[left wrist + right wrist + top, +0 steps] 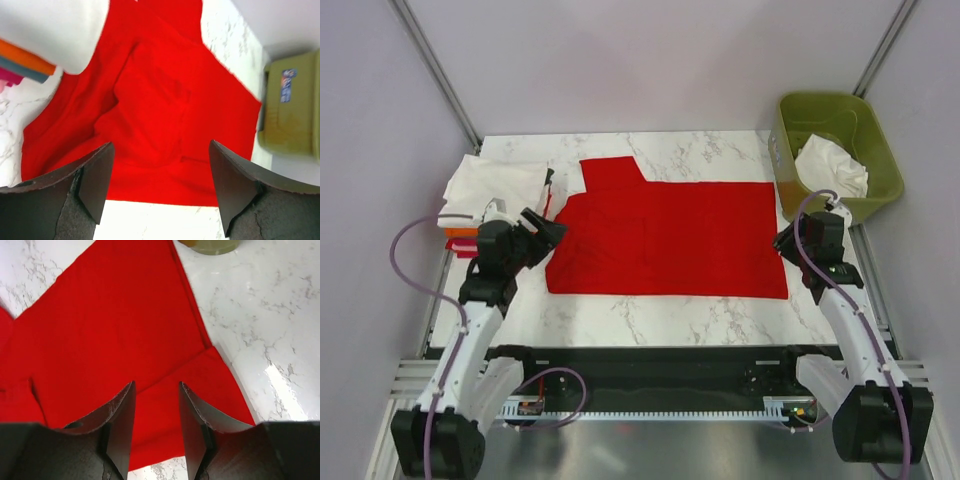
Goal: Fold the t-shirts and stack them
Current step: Fold the tshirt
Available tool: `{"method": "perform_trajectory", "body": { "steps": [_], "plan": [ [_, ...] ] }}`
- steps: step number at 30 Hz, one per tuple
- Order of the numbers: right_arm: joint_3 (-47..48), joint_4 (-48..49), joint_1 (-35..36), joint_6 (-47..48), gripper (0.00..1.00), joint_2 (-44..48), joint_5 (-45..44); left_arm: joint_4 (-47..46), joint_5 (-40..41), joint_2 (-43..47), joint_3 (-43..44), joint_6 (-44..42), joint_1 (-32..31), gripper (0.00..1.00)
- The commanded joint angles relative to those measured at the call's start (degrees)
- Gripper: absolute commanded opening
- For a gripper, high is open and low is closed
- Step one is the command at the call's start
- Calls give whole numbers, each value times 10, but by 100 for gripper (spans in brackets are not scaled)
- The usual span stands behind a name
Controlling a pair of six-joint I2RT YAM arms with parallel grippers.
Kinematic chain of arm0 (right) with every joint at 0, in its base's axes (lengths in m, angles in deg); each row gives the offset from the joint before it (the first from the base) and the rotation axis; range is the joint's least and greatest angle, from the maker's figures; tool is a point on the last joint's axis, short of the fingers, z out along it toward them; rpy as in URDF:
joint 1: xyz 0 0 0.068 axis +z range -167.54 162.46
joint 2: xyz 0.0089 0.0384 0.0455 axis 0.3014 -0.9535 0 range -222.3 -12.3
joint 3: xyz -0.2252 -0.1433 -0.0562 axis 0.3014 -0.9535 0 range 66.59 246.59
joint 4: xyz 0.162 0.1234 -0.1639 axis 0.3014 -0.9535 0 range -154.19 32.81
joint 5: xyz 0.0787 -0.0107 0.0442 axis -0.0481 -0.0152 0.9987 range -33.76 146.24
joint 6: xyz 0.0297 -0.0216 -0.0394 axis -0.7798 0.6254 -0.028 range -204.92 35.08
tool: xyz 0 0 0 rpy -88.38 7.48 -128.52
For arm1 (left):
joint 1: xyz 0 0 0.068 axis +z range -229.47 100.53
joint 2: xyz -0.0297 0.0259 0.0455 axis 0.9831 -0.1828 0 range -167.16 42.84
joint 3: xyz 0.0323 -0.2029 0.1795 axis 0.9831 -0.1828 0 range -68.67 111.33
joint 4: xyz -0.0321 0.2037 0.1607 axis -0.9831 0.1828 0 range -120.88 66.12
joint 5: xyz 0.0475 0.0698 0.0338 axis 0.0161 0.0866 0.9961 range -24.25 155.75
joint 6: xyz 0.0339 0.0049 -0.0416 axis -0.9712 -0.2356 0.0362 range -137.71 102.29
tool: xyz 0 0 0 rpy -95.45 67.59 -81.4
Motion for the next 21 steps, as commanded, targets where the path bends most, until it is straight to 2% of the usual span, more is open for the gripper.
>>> {"method": "perform_trajectory", "body": {
  "steps": [1,5,8,11,15,21],
  "plan": [
    [38,25,23,39,47,-37,-18,-58,-64,-82,38,-81,-6,83],
    [42,49,39,52,47,-86,-25,-111,-49,-152,62,-94,-14,86],
    [61,70,98,64,46,-137,-33,-142,-34,-200,83,-94,-27,87],
    [92,66,139,63,46,-188,-77,-171,-15,-267,113,-103,-47,87],
    [91,64,145,43,46,-225,-144,-193,9,-348,140,-120,-62,87],
    [69,65,145,20,52,-226,-228,-224,16,-420,168,-124,-66,88]
  ]
}}
